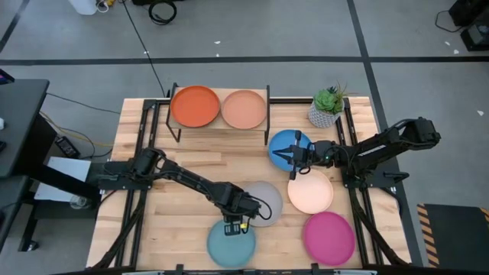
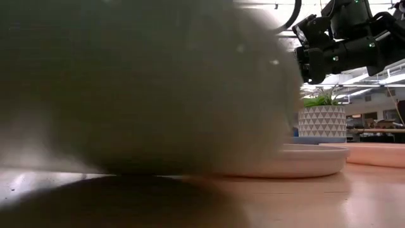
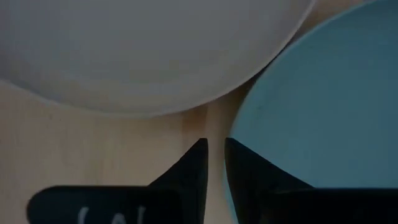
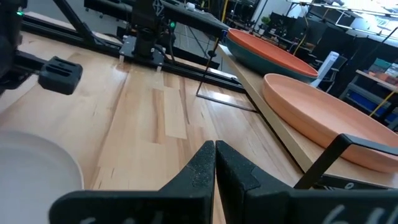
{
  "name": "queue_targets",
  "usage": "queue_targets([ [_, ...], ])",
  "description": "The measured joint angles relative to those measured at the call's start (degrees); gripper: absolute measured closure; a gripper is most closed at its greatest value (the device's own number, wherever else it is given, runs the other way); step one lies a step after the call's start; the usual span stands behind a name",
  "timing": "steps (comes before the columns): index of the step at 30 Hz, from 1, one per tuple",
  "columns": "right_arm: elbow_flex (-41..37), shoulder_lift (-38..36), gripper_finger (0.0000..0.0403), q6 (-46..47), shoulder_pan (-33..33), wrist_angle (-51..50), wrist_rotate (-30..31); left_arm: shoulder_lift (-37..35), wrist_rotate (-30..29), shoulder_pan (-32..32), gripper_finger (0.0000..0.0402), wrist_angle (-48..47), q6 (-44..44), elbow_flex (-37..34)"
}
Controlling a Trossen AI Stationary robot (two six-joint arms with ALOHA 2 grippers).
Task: Place and stack plates onto a shelf
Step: Stack the light blue plate on top of the light brown plate on the shelf, then stack the gray plate on top of the light brown plate on the shelf
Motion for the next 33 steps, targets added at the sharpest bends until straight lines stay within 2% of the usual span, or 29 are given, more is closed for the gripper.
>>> queue_targets([
  [7,0.0,0.0,0.0383,-0.81,0.0,0.04,-0.07,-2.37,-2.3,0.77,0.0327,-2.18,1.55,0.06],
  [10,0.0,0.0,0.0383,-0.85,0.0,0.52,-0.09,-2.73,-7.42,0.83,0.0325,-2.41,5.58,0.06],
  [17,0.0,0.0,0.0383,-0.95,0.0,0.37,-0.11,-2.58,-24.11,-2.75,0.0324,-6.44,30.88,-0.42],
  [19,0.0,0.0,0.0383,-0.95,0.0,0.21,-0.11,-2.58,-27.15,-3.63,0.0324,-5.77,36.39,-0.38],
  [22,0.0,0.0,0.0383,-0.88,0.0,0.22,-0.12,-2.58,-27.19,-3.25,0.0323,-3.03,42.34,-1.13],
  [26,0.0,0.0,0.0383,-0.18,0.0,-0.03,-0.37,-2.56,-23.85,-1.58,0.032,-0.06,47.31,-1.73],
  [33,0.0,0.0,0.0383,0.78,0.0,-0.94,-0.39,-2.56,-20.03,-0.36,0.0281,0.32,62.62,-1.86],
])
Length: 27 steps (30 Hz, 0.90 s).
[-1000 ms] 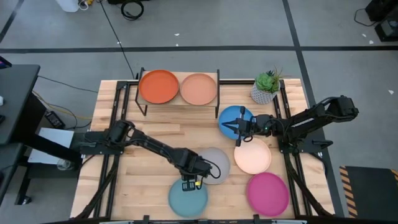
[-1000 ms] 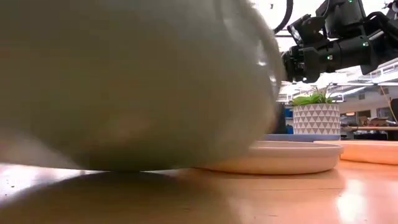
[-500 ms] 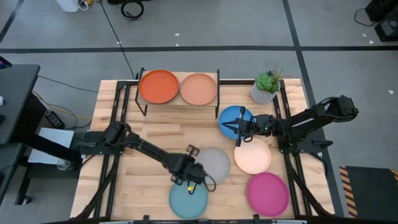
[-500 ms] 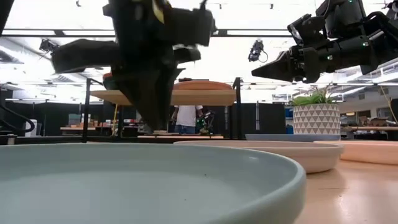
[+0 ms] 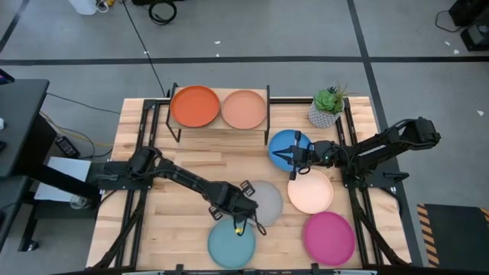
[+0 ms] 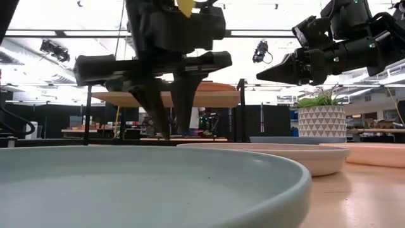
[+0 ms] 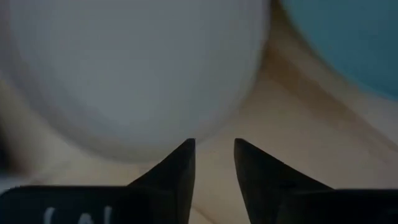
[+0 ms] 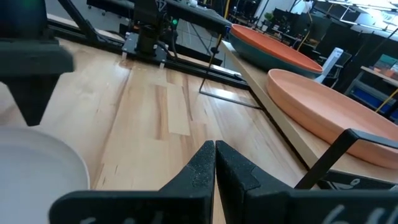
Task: Place and stack plates onto a shelf
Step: Stack the gray plate on top of the light brown plate on the shelf
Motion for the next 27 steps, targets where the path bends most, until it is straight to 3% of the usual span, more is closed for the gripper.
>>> queue_targets([
  [15,0.0,0.0,0.0383,2.29,0.0,-0.7,-0.15,1.15,9.31,1.94,0.0269,1.76,23.67,-0.22],
  [27,0.0,0.0,0.0383,2.18,0.0,-1.0,-0.13,1.92,9.44,3.33,0.0312,2.8,25.42,-0.13],
])
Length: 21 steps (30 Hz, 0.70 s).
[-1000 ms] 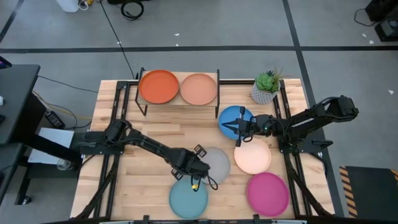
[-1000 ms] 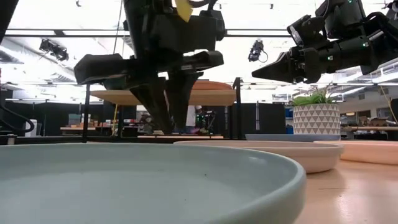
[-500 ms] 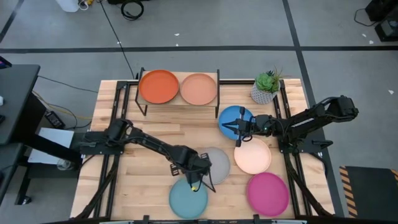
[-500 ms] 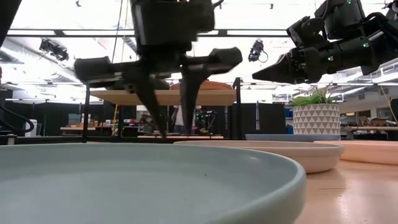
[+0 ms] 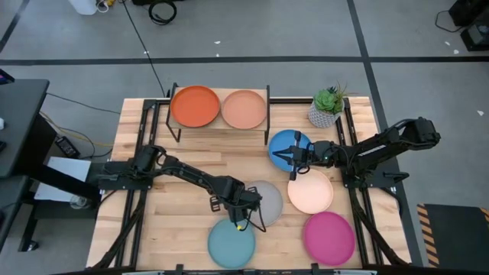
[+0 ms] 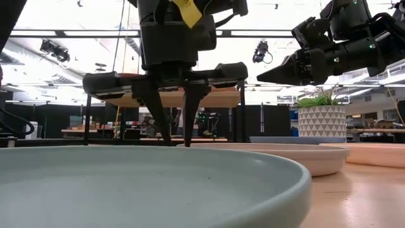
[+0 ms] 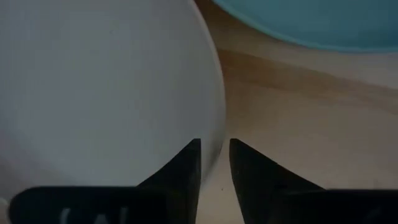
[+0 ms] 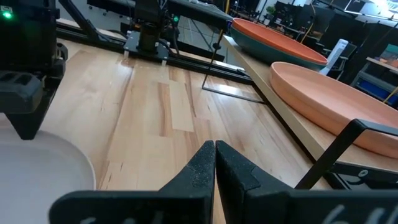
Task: Place and stack plates onto a shelf
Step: Stack the gray plate on top of the light brown plate on the shelf
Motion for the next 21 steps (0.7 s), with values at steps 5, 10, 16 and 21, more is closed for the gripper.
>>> queue_targets([
  [5,0.0,0.0,0.0383,-0.09,0.0,0.01,0.0,0.0,1.93,0.03,0.036,0.07,-0.08,0.0],
  [10,0.0,0.0,0.0383,-0.09,0.0,0.01,0.0,0.27,1.89,0.09,0.0391,0.75,-0.72,0.12],
  [16,0.0,0.0,0.0383,-0.11,0.0,-0.1,0.02,-0.43,0.95,0.94,0.0396,0.11,-6.82,0.01],
  [21,0.0,0.0,0.0383,-0.33,0.0,-0.24,0.71,-3.51,0.72,1.4,0.0396,-2.43,-13.44,1.18],
])
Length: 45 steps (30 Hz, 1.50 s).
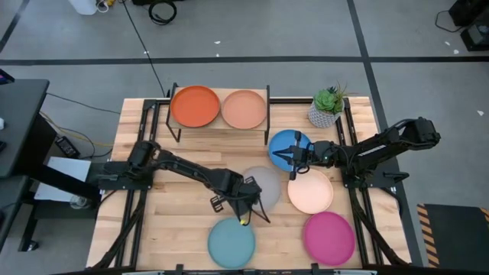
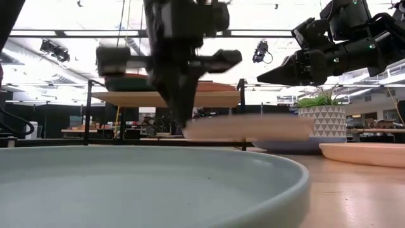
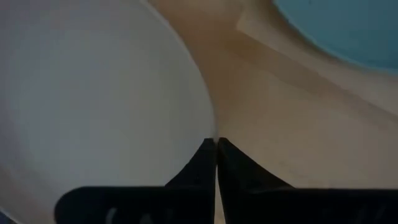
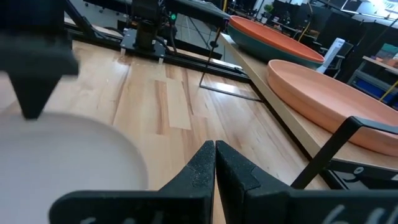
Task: Place and stack plates onto a shelf
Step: Stack the gray plate on top of the light brown plate on the shelf
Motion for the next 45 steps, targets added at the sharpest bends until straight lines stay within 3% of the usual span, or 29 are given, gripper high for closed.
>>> queue_targets([
  [7,0.0,0.0,0.0383,-0.02,0.0,0.02,0.21,-7.3,-1.96,-0.06,0.0396,-7.1,-10.75,2.21],
  [14,0.0,-0.02,0.0383,0.0,0.0,1.85,4.56,-14.98,-5.11,0.76,0.0396,-11.36,-21.72,4.42],
  [21,0.0,-0.02,0.0383,0.02,0.0,1.84,4.54,-19.98,-19.03,5.29,0.0396,-10.68,-24.65,4.42],
  [24,0.0,-0.02,0.0383,0.02,0.0,1.81,4.49,-20.21,-20.74,9.33,0.0396,-8.4,-24.65,4.46],
  [31,0.0,-0.02,0.0383,0.01,0.0,1.56,4.4,-19.95,-20.31,21.43,0.0396,-2.35,-26.49,4.42],
  [38,0.0,-0.02,0.0383,-0.06,0.0,1.37,4.4,-19.49,-4.13,31.86,0.0396,4.39,-34.8,4.44],
  [45,0.0,-0.02,0.0383,-0.44,0.0,1.28,4.38,-18.72,-3.02,33.19,0.0396,2.72,-30.88,4.42],
])
